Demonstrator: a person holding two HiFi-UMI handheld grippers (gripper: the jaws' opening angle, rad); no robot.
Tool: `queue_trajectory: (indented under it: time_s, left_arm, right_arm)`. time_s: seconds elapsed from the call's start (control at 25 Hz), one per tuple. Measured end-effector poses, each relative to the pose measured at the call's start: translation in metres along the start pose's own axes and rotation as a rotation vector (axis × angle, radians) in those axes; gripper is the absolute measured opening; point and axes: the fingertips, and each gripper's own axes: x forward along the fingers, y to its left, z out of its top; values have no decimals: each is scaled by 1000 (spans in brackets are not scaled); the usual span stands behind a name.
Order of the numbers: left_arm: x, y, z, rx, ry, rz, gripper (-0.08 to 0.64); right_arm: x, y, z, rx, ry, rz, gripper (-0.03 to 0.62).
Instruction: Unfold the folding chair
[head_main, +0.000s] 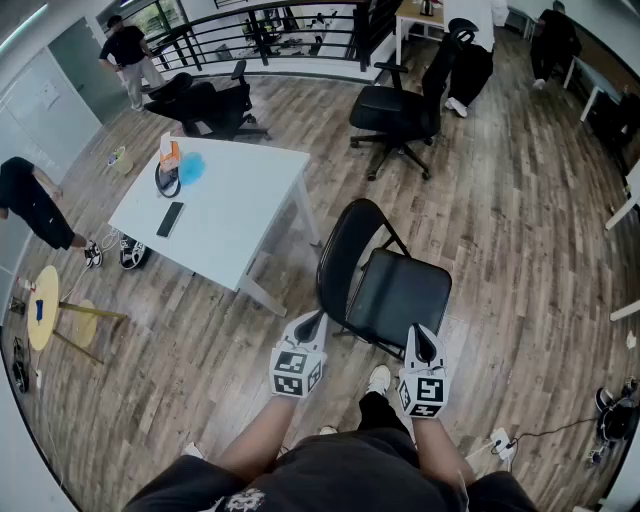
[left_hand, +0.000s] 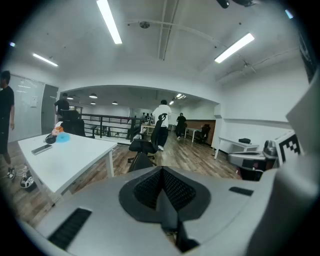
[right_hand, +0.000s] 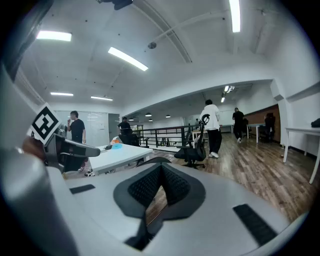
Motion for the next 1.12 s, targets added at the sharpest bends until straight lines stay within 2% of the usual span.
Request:
queue_trajectory:
  time_s: [0.24, 0.44, 0.6, 0.8, 0.92, 0.96, 1.0, 1.12]
  left_arm:
    - [91, 26, 15, 10, 67, 56, 5]
    - [142, 51, 6, 40, 248, 192, 6]
    - [179, 63, 8, 84, 361, 243, 9]
    - [228, 89, -1, 103, 458, 253, 120]
    - [256, 103, -5, 143, 516, 254, 184]
    - [268, 106, -6, 158, 536, 251, 209]
    - [279, 108, -7, 166, 557, 241, 218]
    - [308, 113, -12, 175, 616, 204, 239]
  right_arm:
    - [62, -64, -23, 67, 64, 12, 14]
    - [88, -119, -44, 92, 81, 35, 14]
    - [104, -158, -67, 136, 110, 37, 14]
    - [131, -197, -112, 189, 185, 39, 15]
    - [147, -214, -150, 228, 260, 78, 20]
    - [153, -221, -164, 248, 293, 96, 79]
    - [159, -227, -178, 277, 327, 107, 183]
    - [173, -249, -223, 373, 405, 89, 229]
